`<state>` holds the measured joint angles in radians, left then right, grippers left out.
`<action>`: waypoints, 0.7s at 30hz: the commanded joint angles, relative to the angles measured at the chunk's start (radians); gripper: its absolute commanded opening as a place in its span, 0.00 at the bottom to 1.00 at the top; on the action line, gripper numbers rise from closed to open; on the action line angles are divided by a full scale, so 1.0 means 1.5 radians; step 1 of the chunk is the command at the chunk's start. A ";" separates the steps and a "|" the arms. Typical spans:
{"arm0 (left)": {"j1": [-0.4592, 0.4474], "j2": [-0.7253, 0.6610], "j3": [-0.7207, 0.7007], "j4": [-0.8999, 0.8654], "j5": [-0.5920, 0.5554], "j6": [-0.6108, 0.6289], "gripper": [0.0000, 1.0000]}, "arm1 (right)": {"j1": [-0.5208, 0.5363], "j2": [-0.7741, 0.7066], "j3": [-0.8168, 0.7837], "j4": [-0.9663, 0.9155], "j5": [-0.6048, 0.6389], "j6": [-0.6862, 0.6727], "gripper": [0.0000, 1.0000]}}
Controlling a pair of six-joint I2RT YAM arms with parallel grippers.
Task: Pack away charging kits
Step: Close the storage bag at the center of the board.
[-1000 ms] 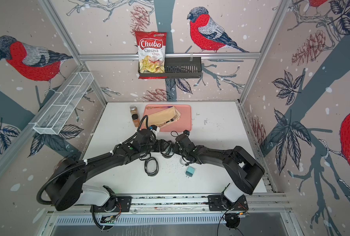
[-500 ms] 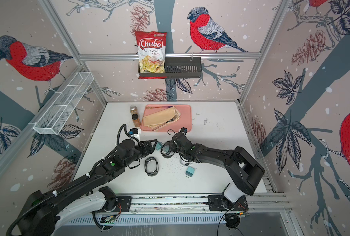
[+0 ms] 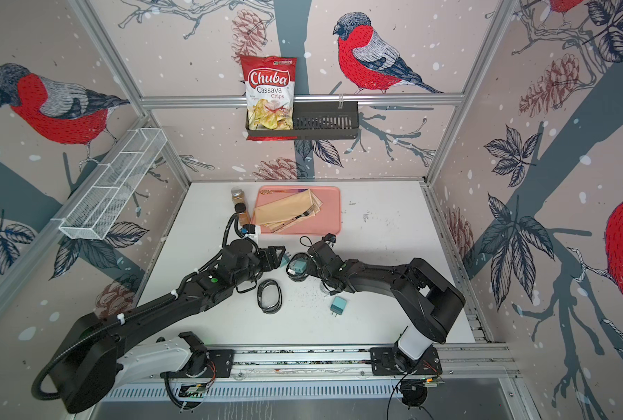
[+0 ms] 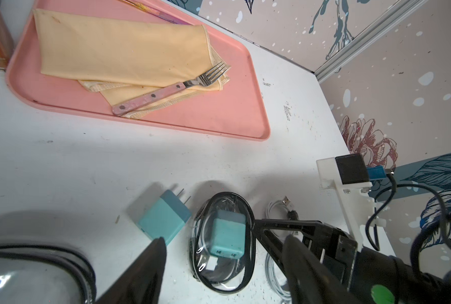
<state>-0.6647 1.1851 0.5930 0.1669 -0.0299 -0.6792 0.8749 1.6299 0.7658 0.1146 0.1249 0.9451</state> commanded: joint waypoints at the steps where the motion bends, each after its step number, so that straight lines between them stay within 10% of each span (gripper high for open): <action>1: 0.001 0.030 0.017 -0.003 0.031 0.005 0.73 | 0.002 0.009 -0.004 0.013 -0.002 0.006 0.30; 21: 0.037 0.201 0.094 -0.045 0.136 0.004 0.67 | -0.002 0.058 -0.013 0.049 -0.030 0.007 0.23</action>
<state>-0.6117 1.4643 0.7185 0.1093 0.1337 -0.6800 0.8742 1.7039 0.7479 0.2035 0.1005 0.9501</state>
